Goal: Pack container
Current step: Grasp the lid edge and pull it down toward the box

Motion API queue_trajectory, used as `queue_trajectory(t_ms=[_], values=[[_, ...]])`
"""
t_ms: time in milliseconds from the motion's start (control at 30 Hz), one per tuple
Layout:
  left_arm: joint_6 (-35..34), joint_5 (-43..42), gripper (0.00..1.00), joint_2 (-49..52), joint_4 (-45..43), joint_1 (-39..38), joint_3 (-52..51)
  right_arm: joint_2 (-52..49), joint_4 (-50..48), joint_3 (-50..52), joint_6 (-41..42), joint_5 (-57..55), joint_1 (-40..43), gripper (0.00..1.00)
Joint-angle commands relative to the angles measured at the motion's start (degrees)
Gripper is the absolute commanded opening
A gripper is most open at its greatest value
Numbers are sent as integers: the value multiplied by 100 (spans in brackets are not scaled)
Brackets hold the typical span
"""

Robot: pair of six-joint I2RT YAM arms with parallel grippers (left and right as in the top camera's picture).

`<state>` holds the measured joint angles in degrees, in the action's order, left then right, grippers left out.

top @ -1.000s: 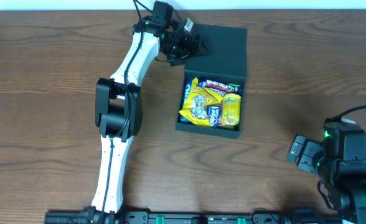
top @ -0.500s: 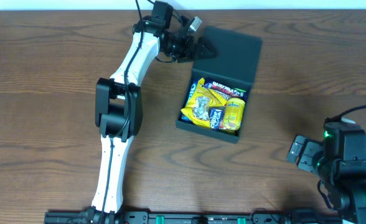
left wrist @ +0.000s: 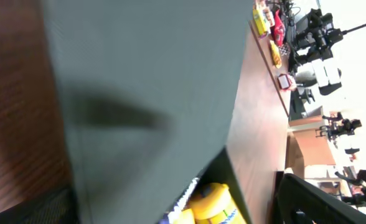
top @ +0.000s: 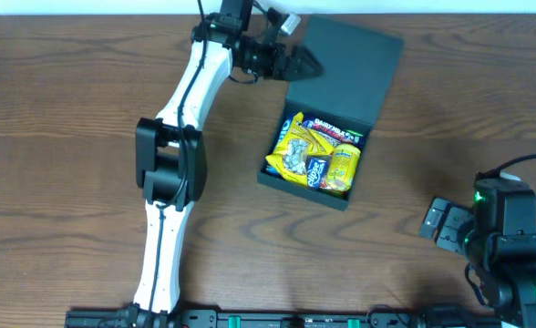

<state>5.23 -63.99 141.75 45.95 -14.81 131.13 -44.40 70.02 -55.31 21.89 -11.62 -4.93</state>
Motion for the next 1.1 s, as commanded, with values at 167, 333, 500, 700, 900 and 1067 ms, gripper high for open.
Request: queue_trajectory(t_ms=[167, 333, 500, 700, 900, 1067], values=[[597, -175, 96, -1038, 525, -22, 245, 15, -15, 31, 35, -105, 46, 99], [1279, -120, 95, -1351, 1458, -22, 245, 15, -15, 31, 35, -105, 46, 99], [1456, 472, 95, -1672, 2330, -22, 245, 15, -17, 31, 35, -105, 46, 99], [1799, 730, 95, -2052, 3143, -22, 245, 15, -17, 31, 35, -105, 46, 99], [1788, 1534, 96, -2437, 3517, -22, 245, 15, -17, 31, 35, -103, 46, 99], [1480, 2833, 96, -2824, 4144, -22, 245, 15, -59, 31, 26, -50, 46, 99]])
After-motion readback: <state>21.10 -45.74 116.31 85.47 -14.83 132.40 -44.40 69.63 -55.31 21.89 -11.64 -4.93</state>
